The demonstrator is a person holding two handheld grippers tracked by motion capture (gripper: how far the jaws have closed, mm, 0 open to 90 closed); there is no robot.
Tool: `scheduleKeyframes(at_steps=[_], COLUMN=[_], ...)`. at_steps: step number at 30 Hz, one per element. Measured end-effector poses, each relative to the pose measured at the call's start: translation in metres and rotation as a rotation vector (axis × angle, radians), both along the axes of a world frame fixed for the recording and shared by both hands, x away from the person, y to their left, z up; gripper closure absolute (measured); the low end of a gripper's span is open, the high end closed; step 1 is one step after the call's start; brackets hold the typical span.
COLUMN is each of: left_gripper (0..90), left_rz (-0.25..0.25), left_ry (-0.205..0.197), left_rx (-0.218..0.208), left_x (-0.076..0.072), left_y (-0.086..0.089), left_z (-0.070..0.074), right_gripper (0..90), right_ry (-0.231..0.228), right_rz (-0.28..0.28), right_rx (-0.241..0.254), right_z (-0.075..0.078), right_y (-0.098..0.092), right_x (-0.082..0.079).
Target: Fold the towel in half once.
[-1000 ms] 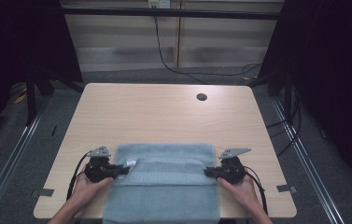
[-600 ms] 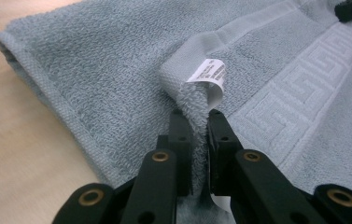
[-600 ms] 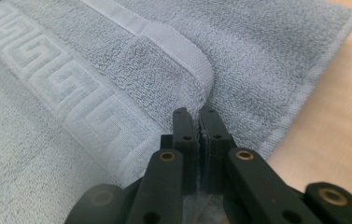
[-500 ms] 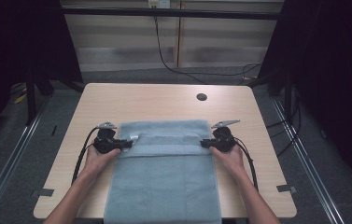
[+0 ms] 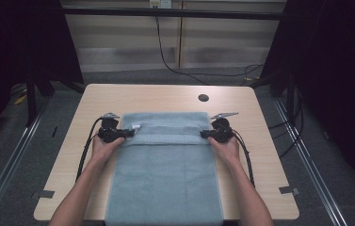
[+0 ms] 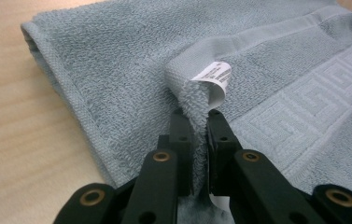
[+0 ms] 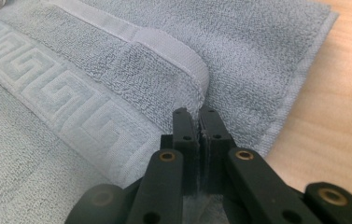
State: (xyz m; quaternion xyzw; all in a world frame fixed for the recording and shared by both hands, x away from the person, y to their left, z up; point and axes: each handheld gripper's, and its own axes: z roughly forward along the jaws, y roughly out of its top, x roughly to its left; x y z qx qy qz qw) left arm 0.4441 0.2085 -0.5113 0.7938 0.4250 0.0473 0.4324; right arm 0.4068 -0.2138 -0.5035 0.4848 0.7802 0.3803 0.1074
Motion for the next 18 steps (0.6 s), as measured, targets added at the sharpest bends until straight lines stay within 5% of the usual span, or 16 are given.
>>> scheduleKeyframes(at_steps=[4, 11, 18], left_gripper=[83.2, 83.2, 83.3], left_rz=[-0.001, 0.028, 0.053], left_ry=[-0.036, -0.043, 0.017], left_rx=[0.072, 0.069, -0.018], left_x=[0.007, 0.014, 0.021], left_y=[-0.005, -0.006, 0.001], left_z=[0.003, 0.003, 0.001], right_gripper=[87.0, 87.0, 86.9], right_ry=[-0.002, -0.012, -0.019], right_rz=[-0.025, -0.064, -0.058], right_rx=[0.014, 0.025, 0.016], right_z=[-0.001, -0.003, -0.002], right_y=[0.0, 0.004, 0.004], right_x=[0.009, 0.019, 0.025])
